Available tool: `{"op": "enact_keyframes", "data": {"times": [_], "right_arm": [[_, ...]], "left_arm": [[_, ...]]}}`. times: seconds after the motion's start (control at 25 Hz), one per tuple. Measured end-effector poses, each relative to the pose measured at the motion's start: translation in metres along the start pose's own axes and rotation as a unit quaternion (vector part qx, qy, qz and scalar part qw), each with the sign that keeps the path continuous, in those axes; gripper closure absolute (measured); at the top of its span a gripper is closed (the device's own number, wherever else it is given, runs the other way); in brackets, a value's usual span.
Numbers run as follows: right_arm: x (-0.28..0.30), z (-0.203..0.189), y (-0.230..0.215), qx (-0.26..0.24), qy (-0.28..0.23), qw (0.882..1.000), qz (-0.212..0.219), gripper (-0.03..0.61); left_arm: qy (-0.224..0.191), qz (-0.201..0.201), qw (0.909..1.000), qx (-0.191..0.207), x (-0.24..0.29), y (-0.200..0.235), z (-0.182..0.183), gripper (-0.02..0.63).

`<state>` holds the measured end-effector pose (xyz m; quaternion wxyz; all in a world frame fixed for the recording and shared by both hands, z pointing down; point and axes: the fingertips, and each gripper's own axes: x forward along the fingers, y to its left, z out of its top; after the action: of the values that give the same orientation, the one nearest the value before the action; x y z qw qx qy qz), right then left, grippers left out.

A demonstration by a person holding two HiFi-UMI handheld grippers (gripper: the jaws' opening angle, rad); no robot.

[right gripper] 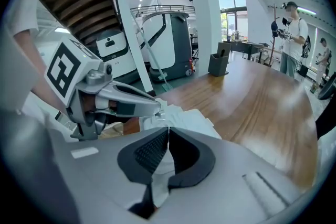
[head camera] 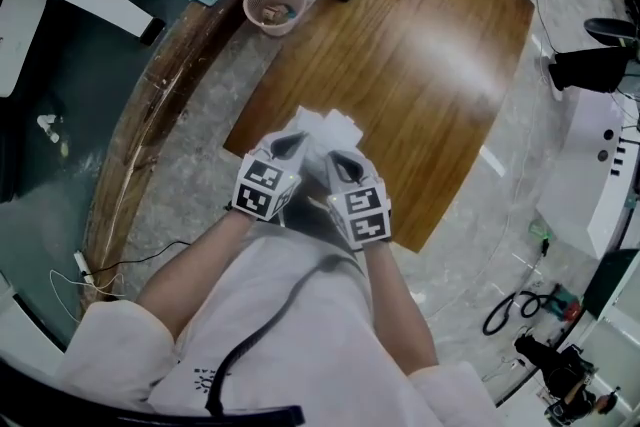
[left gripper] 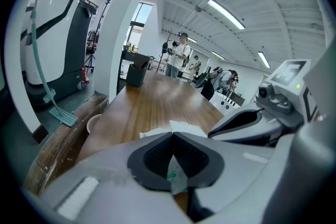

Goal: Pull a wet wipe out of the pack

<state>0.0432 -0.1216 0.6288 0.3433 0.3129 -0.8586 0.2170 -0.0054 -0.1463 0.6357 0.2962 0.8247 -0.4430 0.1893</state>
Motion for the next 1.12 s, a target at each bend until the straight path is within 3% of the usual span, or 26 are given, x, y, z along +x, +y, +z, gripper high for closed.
{"op": "enact_keyframes", "data": {"times": [1.12], "right_arm": [[-0.023,0.016,0.008,0.075,-0.063,0.992,-0.080,0.563]], "left_arm": [[0.026,-0.103,0.9915,0.074,-0.019,-0.030,0.007,0.557]]}}
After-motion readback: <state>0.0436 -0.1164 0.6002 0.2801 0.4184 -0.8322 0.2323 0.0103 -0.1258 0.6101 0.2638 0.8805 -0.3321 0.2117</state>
